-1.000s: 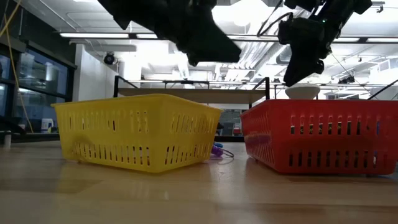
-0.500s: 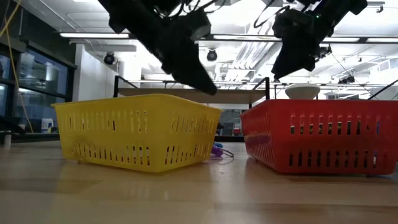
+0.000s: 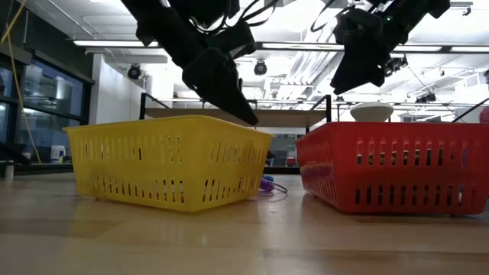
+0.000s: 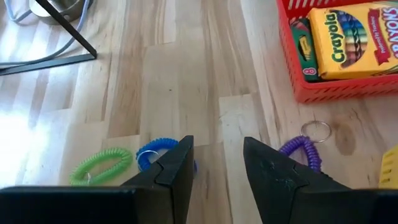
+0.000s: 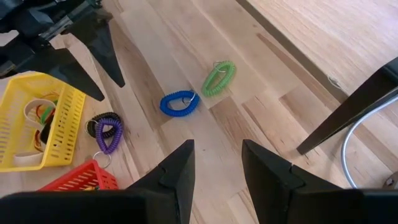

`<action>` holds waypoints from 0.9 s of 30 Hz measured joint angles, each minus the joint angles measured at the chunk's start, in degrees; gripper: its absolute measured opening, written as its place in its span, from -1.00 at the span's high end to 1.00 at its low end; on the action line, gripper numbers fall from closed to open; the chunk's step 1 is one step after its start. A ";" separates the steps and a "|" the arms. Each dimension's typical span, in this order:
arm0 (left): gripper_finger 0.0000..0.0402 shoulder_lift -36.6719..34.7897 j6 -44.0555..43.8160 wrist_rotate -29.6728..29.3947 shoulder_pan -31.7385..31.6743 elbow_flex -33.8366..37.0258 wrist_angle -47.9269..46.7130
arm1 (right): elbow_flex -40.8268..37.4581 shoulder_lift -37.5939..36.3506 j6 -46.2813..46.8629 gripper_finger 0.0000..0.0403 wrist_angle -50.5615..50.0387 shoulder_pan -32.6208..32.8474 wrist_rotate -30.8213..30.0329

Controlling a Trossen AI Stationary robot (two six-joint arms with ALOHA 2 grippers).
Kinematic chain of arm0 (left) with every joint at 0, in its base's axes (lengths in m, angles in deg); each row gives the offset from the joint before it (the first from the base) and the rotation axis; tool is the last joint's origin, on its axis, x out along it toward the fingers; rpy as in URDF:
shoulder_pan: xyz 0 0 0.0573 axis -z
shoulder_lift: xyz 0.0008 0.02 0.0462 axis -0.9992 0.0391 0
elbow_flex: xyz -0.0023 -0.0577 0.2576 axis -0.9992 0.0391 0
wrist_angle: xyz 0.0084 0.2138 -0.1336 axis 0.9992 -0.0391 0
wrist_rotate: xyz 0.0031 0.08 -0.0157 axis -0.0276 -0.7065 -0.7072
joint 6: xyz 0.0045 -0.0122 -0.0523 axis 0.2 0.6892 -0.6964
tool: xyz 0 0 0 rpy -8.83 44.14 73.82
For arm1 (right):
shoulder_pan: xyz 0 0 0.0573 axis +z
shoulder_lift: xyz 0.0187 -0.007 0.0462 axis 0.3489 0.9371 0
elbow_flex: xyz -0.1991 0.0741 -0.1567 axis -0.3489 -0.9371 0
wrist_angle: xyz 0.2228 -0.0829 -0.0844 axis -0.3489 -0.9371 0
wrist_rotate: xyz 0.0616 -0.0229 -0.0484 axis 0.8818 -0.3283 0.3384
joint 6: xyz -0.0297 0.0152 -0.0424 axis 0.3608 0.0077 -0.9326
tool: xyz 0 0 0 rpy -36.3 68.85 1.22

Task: Pick & Place Office Desk Supplies
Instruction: Put the blue spring keychain into the blue bin

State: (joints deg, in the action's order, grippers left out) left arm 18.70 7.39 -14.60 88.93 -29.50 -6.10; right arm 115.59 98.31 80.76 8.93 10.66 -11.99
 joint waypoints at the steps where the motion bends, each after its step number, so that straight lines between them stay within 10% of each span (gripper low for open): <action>1: 0.34 0.00 0.51 0.25 -0.23 0.00 0.00 | 0.00 0.00 0.00 0.40 0.00 0.00 -0.02; 13: 0.34 0.00 9.61 14.32 -5.10 0.00 -4.54 | 0.00 0.00 0.00 0.40 0.00 0.00 0.00; 27: 0.34 0.91 11.38 13.27 -7.50 0.02 -5.32 | -0.02 0.00 0.00 0.40 0.00 0.00 0.00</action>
State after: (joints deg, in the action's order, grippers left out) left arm 19.61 18.77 -1.32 81.43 -29.48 -11.43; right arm 115.57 98.31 80.76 8.93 10.66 -11.99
